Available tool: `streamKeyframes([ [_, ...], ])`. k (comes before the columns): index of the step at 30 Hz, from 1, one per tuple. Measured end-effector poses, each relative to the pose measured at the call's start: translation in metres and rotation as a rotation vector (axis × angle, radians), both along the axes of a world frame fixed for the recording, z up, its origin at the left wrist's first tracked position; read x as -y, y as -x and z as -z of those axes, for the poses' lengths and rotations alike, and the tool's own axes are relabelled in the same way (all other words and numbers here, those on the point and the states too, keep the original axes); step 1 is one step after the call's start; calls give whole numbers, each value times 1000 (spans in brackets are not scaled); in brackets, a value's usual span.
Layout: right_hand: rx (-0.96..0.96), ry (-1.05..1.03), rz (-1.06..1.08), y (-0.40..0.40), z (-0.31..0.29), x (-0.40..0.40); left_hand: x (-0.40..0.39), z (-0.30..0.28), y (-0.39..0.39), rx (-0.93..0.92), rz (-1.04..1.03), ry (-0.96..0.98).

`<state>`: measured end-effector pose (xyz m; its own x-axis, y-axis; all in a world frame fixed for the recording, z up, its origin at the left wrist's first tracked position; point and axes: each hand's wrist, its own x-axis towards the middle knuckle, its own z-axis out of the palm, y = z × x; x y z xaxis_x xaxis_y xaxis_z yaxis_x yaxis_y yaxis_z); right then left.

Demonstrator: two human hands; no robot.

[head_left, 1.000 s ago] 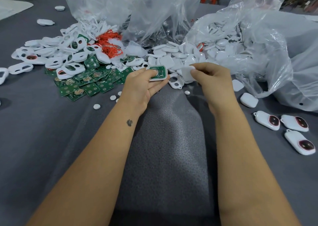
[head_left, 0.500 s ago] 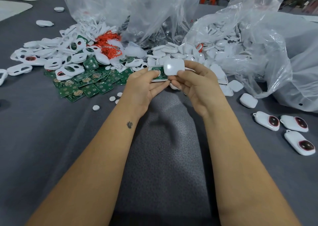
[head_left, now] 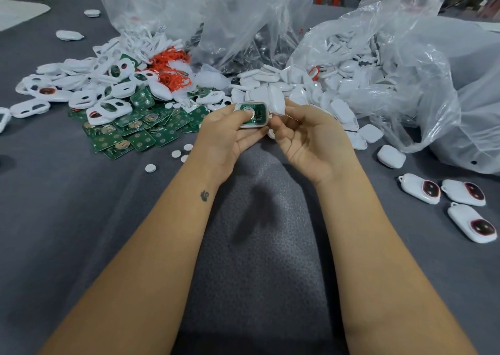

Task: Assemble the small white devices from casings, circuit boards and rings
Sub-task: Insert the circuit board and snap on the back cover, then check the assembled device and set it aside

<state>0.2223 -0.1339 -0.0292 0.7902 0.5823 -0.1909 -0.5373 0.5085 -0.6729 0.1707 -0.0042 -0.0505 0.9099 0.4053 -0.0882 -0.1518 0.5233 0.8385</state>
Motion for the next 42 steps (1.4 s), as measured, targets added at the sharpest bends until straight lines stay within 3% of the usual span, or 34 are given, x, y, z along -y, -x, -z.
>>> streamKeyframes([
  [9,118,205,142,-2,4,-8,3,-2,0,-23,27,126],
  [13,272,373,194,-5,9,-10,1,-2,-1,-40,28,198],
  [18,484,616,288,-4,12,-10,2,0,-3,-46,-31,144],
  [27,705,669,211,-5,14,-8,1,1,-5,-47,-30,105],
  [37,722,700,225,-7,15,-6,-1,1,-5,-57,-13,92],
  [42,668,608,334,-7,12,-7,-4,-1,-3,-90,30,106],
])
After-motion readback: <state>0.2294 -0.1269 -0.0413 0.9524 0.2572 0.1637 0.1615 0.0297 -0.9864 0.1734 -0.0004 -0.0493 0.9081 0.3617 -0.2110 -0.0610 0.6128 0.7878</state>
